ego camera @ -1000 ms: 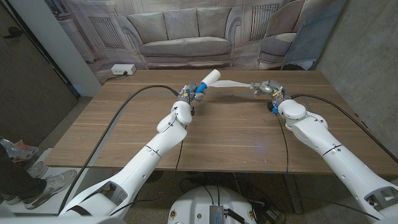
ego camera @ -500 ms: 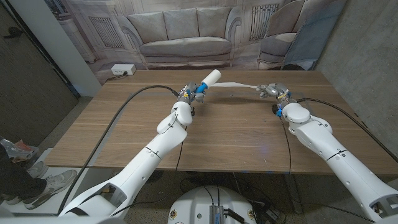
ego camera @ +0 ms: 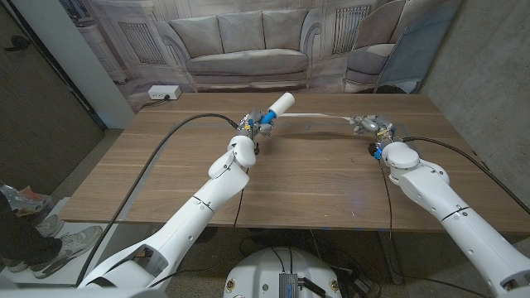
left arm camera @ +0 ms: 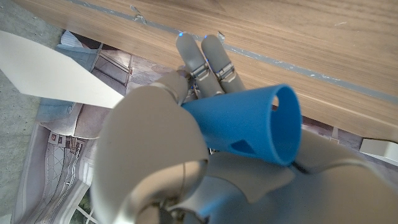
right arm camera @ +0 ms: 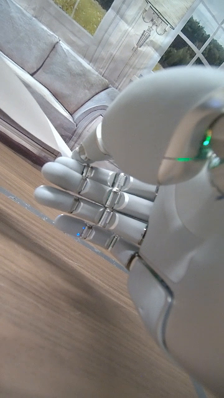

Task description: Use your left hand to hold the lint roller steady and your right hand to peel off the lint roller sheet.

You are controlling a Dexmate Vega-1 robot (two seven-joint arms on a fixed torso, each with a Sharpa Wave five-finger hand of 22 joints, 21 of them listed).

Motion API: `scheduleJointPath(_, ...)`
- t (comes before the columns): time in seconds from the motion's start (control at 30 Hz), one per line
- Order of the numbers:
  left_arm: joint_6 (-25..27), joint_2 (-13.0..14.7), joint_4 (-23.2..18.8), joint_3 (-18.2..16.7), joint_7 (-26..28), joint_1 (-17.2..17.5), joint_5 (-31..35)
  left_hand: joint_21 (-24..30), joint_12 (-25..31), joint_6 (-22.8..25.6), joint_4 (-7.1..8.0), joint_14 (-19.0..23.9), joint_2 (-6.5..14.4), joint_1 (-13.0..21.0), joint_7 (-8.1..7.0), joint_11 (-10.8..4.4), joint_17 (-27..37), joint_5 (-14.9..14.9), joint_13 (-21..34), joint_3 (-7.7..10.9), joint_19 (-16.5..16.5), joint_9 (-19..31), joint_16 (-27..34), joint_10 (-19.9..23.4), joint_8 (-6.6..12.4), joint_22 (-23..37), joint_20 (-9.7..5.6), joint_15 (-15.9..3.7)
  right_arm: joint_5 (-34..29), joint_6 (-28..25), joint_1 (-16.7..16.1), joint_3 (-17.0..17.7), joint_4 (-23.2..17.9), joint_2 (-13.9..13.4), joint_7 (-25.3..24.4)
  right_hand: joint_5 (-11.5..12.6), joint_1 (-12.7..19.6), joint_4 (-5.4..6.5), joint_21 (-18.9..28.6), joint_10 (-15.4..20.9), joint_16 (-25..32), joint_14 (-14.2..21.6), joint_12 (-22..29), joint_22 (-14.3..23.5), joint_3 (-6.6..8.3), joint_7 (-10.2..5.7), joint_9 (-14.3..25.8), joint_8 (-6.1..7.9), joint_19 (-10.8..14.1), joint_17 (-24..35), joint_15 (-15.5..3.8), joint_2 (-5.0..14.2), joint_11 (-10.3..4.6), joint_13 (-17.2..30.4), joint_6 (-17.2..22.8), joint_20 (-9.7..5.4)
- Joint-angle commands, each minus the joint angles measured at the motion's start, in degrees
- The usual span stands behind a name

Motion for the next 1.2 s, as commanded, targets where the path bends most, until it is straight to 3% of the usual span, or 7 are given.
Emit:
scheduleJointPath(0.03,-0.2,-0.1,0.0,0.2,-0.1,-0.1,0.1,0.5,0.1,0.4,-0.01,0.5,-0.1,-0.1,0.01,-3.42,0.3,0.0,0.1,0.63,-0.2,0.1,-0.1,4.0,-0.06,0.2,-2.91,-0.1,0.7,0.1,-1.3,1.0,-0.1,0.2,-1.1,0.3,-0.4,0.05,0.0,0.1,-0.1,1.0,-0.1,-0.4,0.6,-0.14,0.1,-0.36,-0.6,0.5,-3.03,-0.18,-0.17,0.3,0.4,-0.74)
scheduleJointPath(1.2,-0.3,0.0,0.5,0.3,-0.5,-0.4,0.1,1.5,-0.4,0.5,0.05,0.6,-0.3,-0.4,0.15,-3.12,0.6,0.0,0.2,1.38,-0.8,0.4,-0.7,4.0,-0.41,0.1,-2.88,-0.1,0.8,0.7,-2.6,2.5,0.1,2.2,-5.3,0.6,-1.3,0.07,1.7,0.1,-0.4,0.9,-0.8,-3.1,2.39,-0.18,0.1,-0.98,-1.4,2.8,-2.96,-0.51,-0.15,0.3,0.5,-0.87)
